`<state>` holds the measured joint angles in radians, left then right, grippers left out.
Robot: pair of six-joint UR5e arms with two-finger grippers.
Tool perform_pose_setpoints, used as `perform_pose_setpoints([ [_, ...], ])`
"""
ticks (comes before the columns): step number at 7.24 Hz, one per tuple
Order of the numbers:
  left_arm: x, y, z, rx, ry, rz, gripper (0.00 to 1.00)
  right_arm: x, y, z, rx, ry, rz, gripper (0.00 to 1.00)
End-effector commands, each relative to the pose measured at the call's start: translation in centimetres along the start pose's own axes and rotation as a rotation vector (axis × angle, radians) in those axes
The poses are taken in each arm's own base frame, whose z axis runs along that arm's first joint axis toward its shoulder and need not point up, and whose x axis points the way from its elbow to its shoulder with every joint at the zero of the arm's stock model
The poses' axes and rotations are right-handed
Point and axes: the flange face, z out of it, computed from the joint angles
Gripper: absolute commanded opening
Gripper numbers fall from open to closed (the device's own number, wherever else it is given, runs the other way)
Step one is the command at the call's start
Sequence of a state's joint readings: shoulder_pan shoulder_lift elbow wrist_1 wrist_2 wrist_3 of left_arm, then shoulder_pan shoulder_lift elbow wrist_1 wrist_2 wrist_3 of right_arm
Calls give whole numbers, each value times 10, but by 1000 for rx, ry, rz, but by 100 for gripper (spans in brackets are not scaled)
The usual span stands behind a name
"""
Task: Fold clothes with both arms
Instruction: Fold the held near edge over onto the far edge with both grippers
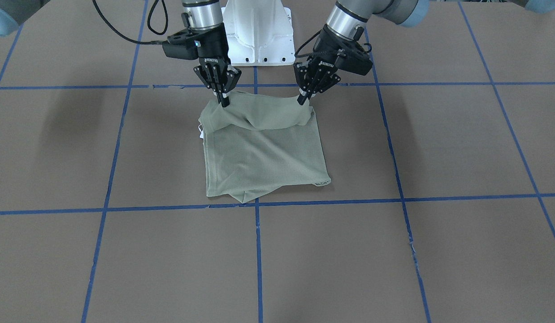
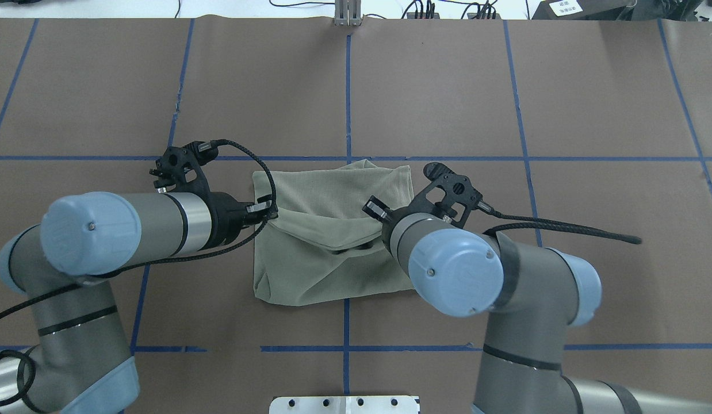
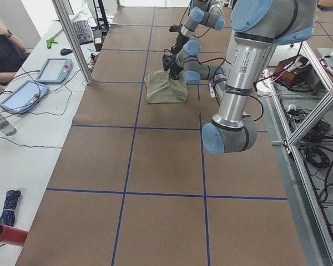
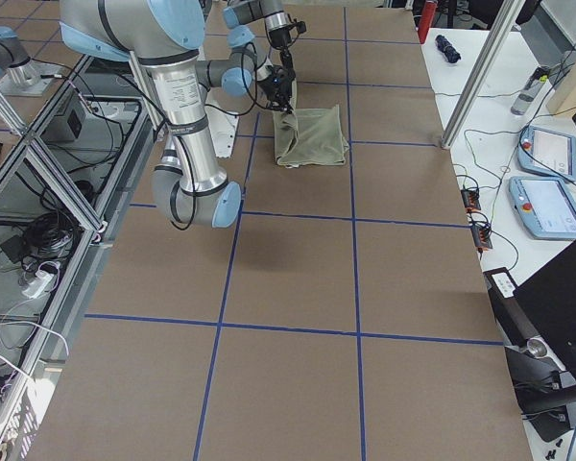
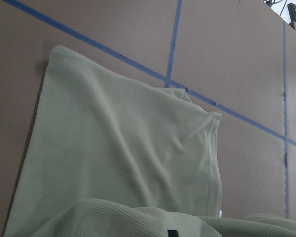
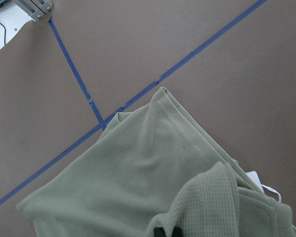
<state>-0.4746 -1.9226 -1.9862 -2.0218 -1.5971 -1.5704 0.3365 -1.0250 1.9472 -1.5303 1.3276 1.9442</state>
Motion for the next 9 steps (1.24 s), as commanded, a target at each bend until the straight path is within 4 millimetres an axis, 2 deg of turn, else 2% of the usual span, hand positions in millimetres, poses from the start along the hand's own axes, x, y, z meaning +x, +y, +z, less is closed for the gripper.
perform_pose_setpoints([
  [1,-20,-43,19,65,-65,43,0,-27,-19,59,30,28,3,0],
  [2,-29,-51,31,76,-96,45,0,-34,-27,71,40,46,-1,0],
  [4,-15,-57,73,78,-130,42,0,-34,-28,81,46,62,-5,0],
  [6,-26,-59,102,78,-129,43,0,-35,-27,86,48,71,-12,0],
  [7,-33,-60,112,78,-125,43,0,-38,-25,92,51,79,-14,0],
  [9,-33,-60,112,78,-124,44,0,-39,-23,102,57,97,-25,0],
])
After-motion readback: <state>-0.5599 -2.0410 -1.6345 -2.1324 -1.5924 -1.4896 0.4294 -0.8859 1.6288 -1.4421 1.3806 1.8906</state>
